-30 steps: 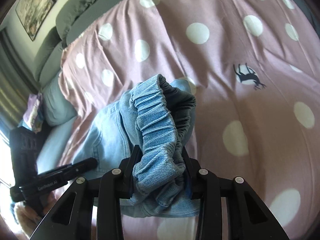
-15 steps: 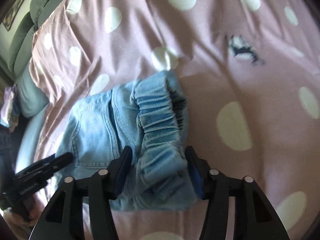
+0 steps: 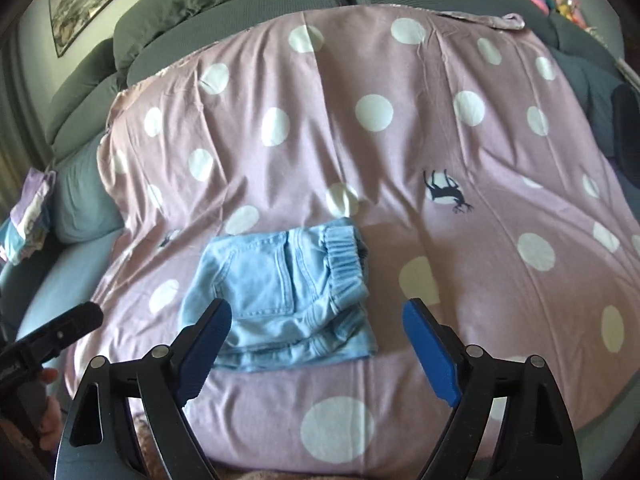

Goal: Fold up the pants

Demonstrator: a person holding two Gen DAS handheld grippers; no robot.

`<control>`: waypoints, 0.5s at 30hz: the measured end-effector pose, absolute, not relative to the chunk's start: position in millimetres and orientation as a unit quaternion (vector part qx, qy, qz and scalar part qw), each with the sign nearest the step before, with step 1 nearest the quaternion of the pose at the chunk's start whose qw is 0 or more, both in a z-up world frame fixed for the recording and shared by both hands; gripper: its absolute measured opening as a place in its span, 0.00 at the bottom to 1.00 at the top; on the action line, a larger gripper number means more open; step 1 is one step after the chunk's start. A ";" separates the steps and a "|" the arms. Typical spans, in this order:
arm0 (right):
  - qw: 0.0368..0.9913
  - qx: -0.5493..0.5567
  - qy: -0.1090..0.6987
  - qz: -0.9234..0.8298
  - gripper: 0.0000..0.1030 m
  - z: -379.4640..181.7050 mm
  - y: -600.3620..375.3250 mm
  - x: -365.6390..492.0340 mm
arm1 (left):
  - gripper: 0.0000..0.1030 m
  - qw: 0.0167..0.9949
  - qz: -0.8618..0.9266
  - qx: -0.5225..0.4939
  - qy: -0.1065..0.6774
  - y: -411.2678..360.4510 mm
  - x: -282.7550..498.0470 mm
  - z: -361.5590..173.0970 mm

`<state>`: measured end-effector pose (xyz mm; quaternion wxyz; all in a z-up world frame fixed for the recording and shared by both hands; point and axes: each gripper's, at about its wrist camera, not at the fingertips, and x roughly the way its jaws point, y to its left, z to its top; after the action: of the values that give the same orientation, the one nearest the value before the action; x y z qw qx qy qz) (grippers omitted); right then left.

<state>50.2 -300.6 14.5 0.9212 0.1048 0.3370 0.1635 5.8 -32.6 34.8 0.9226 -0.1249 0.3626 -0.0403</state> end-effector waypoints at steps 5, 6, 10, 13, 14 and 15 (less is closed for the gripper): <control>0.917 0.108 0.350 0.158 0.85 5.5 -295.9 42.8 | 0.99 0.915 -0.042 -0.111 0.385 -41.4 -3.5 24.2; 0.916 0.108 0.353 0.155 0.85 4.5 -295.9 41.9 | 0.99 0.915 -0.041 -0.108 0.387 -42.0 -4.1 23.3; 0.917 0.106 0.358 0.140 0.85 1.0 -296.5 36.3 | 0.99 0.911 -0.043 -0.095 0.398 -46.3 -9.3 19.5; 0.912 0.114 0.362 0.154 0.85 0.1 -296.2 32.9 | 0.99 0.909 -0.047 -0.089 0.405 -48.0 -12.5 17.5; 0.912 0.113 0.361 0.156 0.85 0.5 -295.3 30.7 | 0.99 0.909 -0.046 -0.085 0.405 -48.7 -13.6 17.5; 0.913 0.110 0.360 0.156 0.85 1.1 -294.5 29.3 | 0.99 0.910 -0.044 -0.082 0.404 -49.3 -14.7 17.9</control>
<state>29.3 -294.5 1.1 0.9131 0.1100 0.3603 0.1558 -14.7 -49.3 17.9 0.9099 -0.0821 0.4043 -0.0440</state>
